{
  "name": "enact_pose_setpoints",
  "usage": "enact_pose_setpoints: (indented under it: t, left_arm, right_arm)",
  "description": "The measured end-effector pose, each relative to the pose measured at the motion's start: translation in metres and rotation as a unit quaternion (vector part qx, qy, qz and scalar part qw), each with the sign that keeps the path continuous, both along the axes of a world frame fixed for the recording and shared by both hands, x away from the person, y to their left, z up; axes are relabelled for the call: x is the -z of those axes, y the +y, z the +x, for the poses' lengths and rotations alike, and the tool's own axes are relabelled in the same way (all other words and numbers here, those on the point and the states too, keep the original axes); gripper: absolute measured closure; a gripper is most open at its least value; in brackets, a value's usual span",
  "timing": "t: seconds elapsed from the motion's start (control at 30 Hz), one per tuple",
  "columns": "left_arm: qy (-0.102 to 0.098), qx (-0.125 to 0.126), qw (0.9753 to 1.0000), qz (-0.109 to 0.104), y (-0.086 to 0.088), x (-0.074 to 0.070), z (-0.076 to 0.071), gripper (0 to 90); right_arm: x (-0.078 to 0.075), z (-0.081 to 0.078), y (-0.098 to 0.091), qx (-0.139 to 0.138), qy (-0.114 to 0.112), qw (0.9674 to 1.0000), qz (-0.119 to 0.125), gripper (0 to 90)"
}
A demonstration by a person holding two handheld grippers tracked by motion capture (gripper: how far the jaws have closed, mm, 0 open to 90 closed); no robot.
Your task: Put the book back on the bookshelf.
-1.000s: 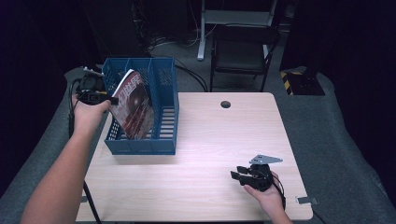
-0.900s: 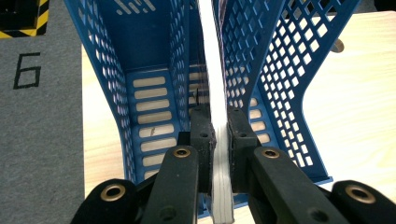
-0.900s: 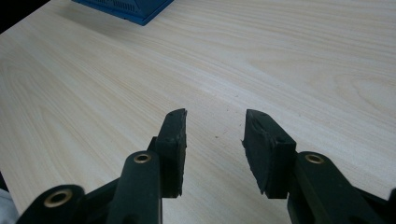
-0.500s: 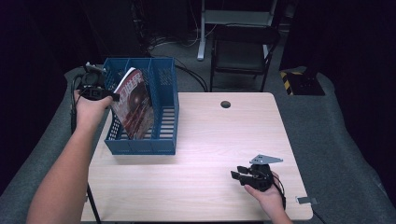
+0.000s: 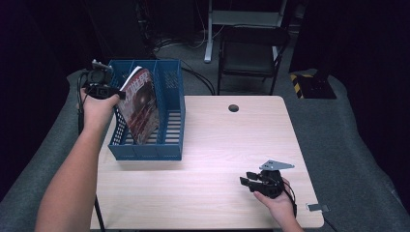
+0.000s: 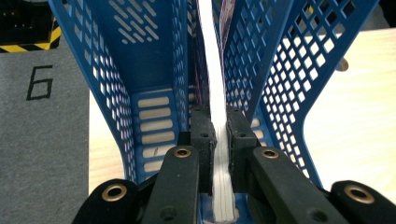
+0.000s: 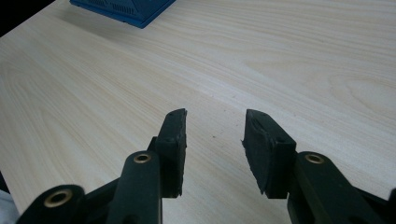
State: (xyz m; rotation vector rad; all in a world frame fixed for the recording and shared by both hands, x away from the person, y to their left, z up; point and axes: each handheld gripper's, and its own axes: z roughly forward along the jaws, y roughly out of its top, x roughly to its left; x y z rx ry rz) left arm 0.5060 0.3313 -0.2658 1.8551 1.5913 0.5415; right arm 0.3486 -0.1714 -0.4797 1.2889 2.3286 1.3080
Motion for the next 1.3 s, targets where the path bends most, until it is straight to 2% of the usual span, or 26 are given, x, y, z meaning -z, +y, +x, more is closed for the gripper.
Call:
enact_pose_setpoints:
  t: [0.2, 0.33, 0.47, 0.57, 0.97, 1.3]
  left_arm:
    - [-0.012, -0.017, 0.9998, -0.006, -0.001, 0.002, 0.006, 84.6]
    - [-0.01, -0.02, 0.9997, -0.011, -0.002, 0.003, 0.009, 84.6]
    - [-0.018, -0.027, 0.9994, -0.015, -0.002, 0.003, 0.013, 84.6]
    - [-0.031, -0.037, 0.9987, -0.017, -0.005, 0.004, 0.017, 84.6]
    - [-0.04, -0.047, 0.9979, -0.021, -0.007, 0.006, 0.026, 84.6]
    - [-0.05, -0.053, 0.9972, -0.016, -0.008, 0.009, 0.026, 84.5]
  right_arm:
    - [0.0, 0.0, -0.002, 0.001, 0.0, 1.0, 0.001, 59.2]
    - [-0.001, -0.002, -0.002, 0.005, 0.001, 1.0, 0.004, 59.2]
    - [-0.001, -0.002, -0.004, 0.008, -0.001, 1.0, 0.005, 59.2]
    - [-0.001, -0.002, -0.006, 0.008, -0.005, 0.9999, 0.006, 59.2]
    - [-0.002, -0.003, -0.01, 0.013, -0.006, 0.9999, 0.007, 59.2]
    - [-0.001, -0.002, -0.009, 0.016, -0.005, 0.9998, 0.01, 59.2]
